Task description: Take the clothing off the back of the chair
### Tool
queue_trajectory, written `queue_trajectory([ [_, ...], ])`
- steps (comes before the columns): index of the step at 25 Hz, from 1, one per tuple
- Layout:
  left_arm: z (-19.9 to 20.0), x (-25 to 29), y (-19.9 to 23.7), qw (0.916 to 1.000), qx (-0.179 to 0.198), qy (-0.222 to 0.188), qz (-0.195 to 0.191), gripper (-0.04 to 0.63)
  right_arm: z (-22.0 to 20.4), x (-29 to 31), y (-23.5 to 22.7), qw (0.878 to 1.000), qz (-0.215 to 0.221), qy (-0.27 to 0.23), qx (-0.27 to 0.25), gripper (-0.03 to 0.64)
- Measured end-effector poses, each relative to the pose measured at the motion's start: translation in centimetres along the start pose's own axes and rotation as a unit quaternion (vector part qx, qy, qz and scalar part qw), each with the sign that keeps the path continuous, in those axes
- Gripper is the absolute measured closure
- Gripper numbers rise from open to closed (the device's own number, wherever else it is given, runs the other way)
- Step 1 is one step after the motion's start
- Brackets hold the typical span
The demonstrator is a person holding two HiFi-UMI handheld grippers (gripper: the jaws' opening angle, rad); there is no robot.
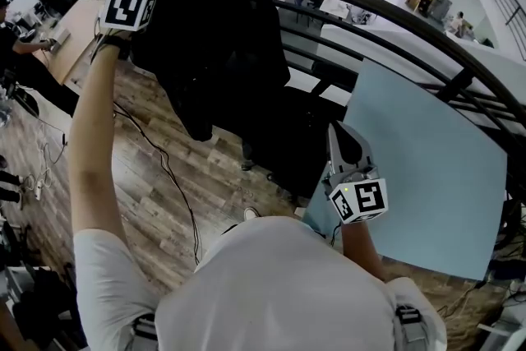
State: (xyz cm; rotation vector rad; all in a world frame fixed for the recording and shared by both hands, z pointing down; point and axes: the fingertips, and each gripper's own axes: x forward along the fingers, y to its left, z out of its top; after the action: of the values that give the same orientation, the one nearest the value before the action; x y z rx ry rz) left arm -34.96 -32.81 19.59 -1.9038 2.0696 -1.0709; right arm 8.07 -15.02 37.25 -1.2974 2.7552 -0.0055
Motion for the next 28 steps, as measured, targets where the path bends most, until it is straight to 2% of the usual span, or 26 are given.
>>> queue_trajectory([
  [5,-1.7,-3.9,2.1,0.9980,-0.054,-0.033,0.005,0.485,-0.3,1.2,1.2,1.000,0.019,0.002,0.001,0.597],
  [15,-6.6,-10.3,6.2,0.9921,-0.113,-0.044,0.034,0.485,-0.4,3.4,3.9,0.999,0.054,0.005,0.003,0.597],
  [20,-10.1,-13.7,6.1,0.9864,-0.145,-0.060,0.048,0.485,0.0,3.8,4.8,0.998,0.064,0.005,-0.002,0.597],
  [24,-13.5,-15.0,5.4,0.9812,-0.178,-0.061,0.044,0.485,0.0,4.2,4.8,0.998,0.066,0.004,-0.006,0.597],
  [28,-16.5,-17.1,5.6,0.9775,-0.193,-0.062,0.058,0.485,-0.2,4.6,6.1,0.997,0.079,0.011,-0.007,0.597],
])
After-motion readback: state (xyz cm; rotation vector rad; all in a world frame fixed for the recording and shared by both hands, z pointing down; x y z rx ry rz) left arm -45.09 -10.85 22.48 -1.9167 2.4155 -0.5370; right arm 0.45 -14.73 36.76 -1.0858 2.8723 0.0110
